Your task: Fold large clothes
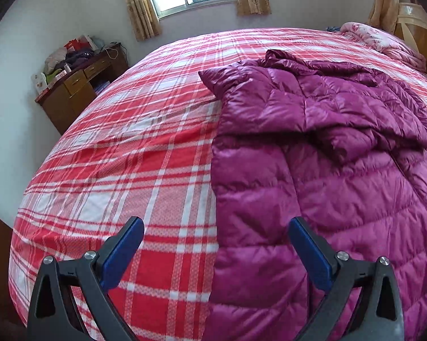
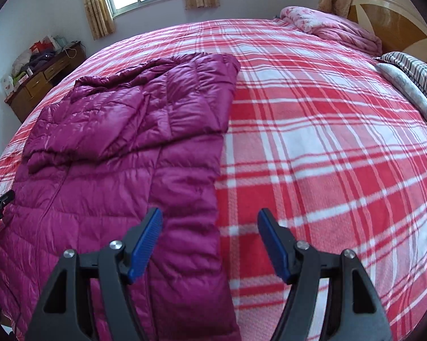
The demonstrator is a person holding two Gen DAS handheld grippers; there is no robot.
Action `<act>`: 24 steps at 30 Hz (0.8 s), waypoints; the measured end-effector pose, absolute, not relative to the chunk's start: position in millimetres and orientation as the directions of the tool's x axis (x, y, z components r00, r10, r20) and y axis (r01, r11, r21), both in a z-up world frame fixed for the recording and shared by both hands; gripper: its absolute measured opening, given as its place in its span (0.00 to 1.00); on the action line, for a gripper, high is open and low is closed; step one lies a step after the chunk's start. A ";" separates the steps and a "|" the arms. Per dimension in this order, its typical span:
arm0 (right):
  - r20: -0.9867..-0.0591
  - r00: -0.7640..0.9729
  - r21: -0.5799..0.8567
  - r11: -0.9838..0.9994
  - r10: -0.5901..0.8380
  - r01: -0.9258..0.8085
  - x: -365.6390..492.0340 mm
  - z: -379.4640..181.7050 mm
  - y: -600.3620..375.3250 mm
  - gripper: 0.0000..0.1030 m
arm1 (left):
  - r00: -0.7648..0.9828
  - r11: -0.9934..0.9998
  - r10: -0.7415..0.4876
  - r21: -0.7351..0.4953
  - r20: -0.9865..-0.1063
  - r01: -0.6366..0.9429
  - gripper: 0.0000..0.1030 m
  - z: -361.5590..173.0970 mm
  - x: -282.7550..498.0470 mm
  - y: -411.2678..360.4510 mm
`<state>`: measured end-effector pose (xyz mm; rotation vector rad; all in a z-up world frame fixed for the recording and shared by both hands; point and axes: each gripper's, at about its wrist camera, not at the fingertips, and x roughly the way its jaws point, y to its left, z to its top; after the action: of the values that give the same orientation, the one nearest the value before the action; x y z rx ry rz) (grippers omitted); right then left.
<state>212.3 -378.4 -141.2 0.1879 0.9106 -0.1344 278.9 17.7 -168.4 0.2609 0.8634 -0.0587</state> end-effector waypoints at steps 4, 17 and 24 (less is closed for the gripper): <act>-0.793 0.608 0.111 0.974 -0.034 0.199 182.7 -146.0 -371.9 0.70 | 0.639 0.971 0.063 0.195 -0.766 0.138 0.99 -173.4 257.3 35.1; -0.797 0.603 0.124 0.970 -0.028 0.209 105.5 -158.6 -357.8 0.70 | 0.644 0.969 0.048 0.193 -0.763 0.156 0.99 -185.1 176.1 61.3; -0.792 0.610 0.143 0.966 -0.017 0.213 77.1 -167.0 -350.0 0.70 | 0.632 0.971 0.039 0.179 -0.774 0.160 0.99 -189.8 148.7 65.5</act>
<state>77.1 -350.0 -167.0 0.2330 0.9072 -0.1341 148.7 65.5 -189.8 0.2410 0.8867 -0.0704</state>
